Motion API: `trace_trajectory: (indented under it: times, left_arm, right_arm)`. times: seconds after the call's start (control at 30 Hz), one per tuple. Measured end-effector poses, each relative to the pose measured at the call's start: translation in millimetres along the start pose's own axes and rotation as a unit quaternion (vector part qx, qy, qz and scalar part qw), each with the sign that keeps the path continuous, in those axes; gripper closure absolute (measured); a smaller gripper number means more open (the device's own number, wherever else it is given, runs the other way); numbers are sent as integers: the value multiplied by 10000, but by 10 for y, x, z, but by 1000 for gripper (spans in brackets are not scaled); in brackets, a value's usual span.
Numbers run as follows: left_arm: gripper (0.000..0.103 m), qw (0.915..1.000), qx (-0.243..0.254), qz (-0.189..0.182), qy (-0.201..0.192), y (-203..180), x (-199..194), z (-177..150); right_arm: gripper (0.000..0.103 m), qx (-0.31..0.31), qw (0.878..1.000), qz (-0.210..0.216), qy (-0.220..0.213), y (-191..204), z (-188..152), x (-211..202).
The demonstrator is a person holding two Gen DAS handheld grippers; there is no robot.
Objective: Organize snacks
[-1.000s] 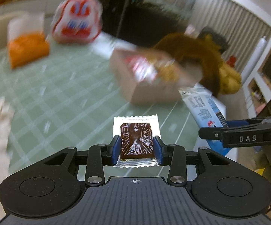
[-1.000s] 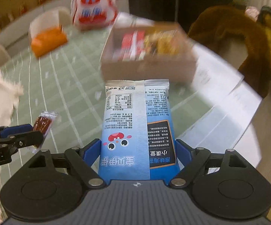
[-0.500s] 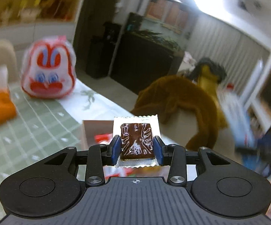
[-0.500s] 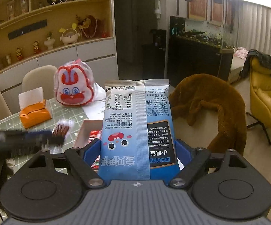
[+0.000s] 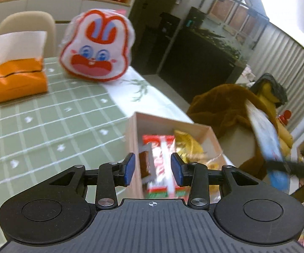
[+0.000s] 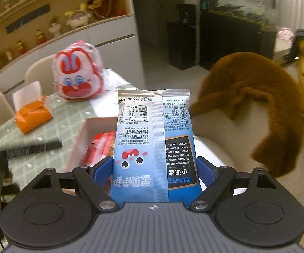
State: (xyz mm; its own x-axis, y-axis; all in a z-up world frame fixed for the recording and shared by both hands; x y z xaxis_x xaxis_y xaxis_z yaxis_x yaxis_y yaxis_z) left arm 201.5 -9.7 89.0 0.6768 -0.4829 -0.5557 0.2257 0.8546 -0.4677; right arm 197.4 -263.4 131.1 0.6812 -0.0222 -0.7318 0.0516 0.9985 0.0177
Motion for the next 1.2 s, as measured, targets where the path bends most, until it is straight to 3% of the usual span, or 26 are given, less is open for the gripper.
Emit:
trace_trajectory:
  times: [0.13, 0.23, 0.33, 0.43, 0.6, 0.8, 0.87, 0.93, 1.07, 1.1, 1.2]
  left_arm:
    - [61, 9994, -275, 210, -70, 38, -201, -252]
    - [61, 9979, -563, 323, -5, 109, -290, -473]
    - [61, 9964, -670, 506, 131, 218, -391, -715]
    - [61, 9968, -595, 469, 260, 342, -468, -912]
    - [61, 9971, 155, 545, 500, 496, -601, -1333]
    - [61, 9844, 1415, 770, 702, 507, -759, -1674]
    - [60, 9827, 1580, 682, 682, 521, -781, -1715]
    - [59, 9820, 1676, 614, 624, 532, -763, -1735]
    - [57, 9811, 1803, 560, 427, 527, -628, -1682]
    - [56, 9805, 1841, 556, 406, 511, -593, -1667]
    - [56, 9795, 1924, 498, 337, 490, -524, -1649]
  right_arm:
    - [18, 205, 9977, 574, 302, 393, 161, 438]
    - [17, 345, 9942, 656, 774, 602, 119, 850]
    - [17, 482, 9898, 798, 1075, 652, -18, 993]
    - [17, 552, 9942, 411, 822, 622, -158, 828]
    - [17, 639, 9968, -181, 444, 652, -749, 337]
    - [16, 704, 9927, -690, 701, 910, -1802, 108]
    - [14, 698, 9917, -723, 801, 990, -2057, 106]
    - [14, 417, 9935, -986, 378, 1115, -2174, 21]
    - [5, 180, 9920, -1235, 191, 1267, -2274, 61]
    - [0, 250, 9902, -1363, 147, 1263, -2288, 66]
    - [0, 553, 9866, -1534, -23, 1187, -2335, 55]
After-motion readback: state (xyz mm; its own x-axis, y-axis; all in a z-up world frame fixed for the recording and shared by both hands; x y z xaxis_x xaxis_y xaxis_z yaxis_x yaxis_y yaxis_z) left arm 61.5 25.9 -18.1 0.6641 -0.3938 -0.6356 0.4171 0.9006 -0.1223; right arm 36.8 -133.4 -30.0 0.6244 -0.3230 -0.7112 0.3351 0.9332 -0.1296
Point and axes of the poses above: each gripper's, at about its wrist camera, not at the fingertips, and x roughly the way its jaws point, y to its left, z to its top, the point moved 4 cm from there along x, roughly the way its jaws point, and after that the axes turned 12 degrees about -z, right-handed, at the moved point
